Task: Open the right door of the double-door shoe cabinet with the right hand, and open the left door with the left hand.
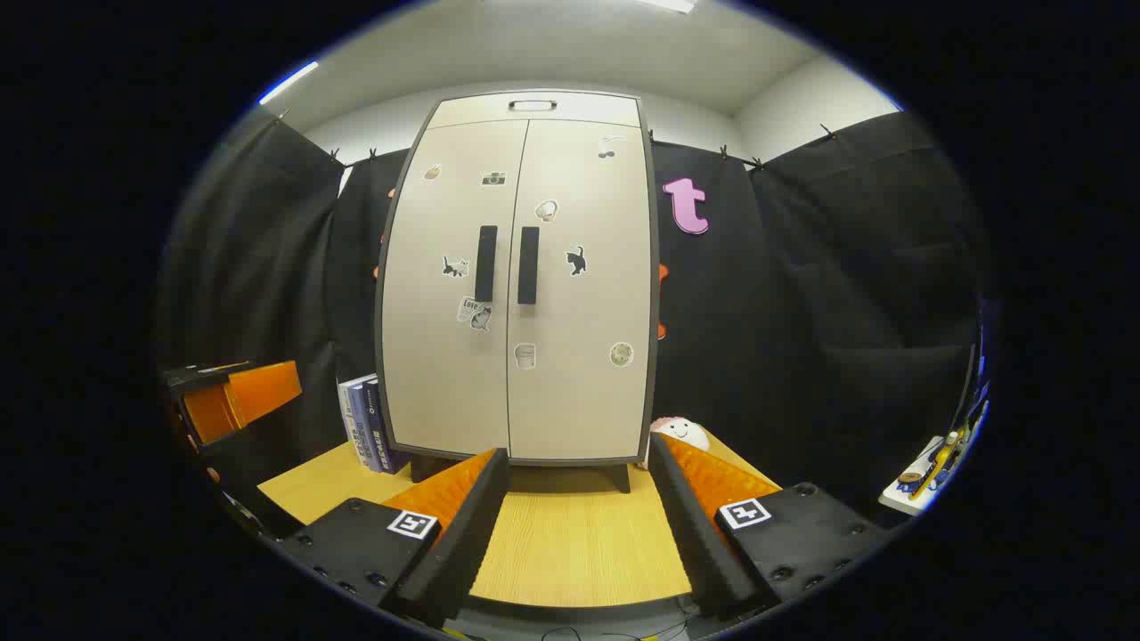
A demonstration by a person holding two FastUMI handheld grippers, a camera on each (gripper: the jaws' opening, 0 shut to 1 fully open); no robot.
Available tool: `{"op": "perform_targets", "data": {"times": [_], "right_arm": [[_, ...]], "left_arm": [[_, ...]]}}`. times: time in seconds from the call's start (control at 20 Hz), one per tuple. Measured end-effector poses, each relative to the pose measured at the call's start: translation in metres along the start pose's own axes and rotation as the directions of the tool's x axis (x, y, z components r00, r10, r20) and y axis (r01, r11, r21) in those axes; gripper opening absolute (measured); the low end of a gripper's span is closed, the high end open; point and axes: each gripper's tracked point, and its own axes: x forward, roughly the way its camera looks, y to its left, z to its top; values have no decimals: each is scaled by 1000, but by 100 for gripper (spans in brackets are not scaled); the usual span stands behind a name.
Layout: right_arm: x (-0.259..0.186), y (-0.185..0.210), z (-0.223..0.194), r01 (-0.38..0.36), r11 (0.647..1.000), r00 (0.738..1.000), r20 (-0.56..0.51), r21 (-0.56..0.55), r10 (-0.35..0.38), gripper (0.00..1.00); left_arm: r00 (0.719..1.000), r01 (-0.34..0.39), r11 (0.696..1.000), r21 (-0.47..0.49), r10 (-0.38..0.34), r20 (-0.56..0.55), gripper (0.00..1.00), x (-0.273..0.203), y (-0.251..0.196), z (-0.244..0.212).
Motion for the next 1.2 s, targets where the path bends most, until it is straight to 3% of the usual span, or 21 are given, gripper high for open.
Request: {"op": "perform_targets", "data": {"times": [0.25,0.5,0.65,1.2], "right_arm": [[1,-8,20,34,999,999,5,27,-34,98],[1,-30,10,136,989,989,-64,53,-133,98],[4,-21,5,112,993,989,-96,26,-109,99],[12,-16,14,92,996,992,-85,-6,-92,98]], "left_arm": [[999,21,1000,-11,-21,29,94,3,-12,22],[998,62,997,-37,-62,3,94,9,-23,15],[997,60,998,-15,-61,-47,95,12,-20,3],[997,41,999,-4,-41,-63,95,16,-12,2]]}}
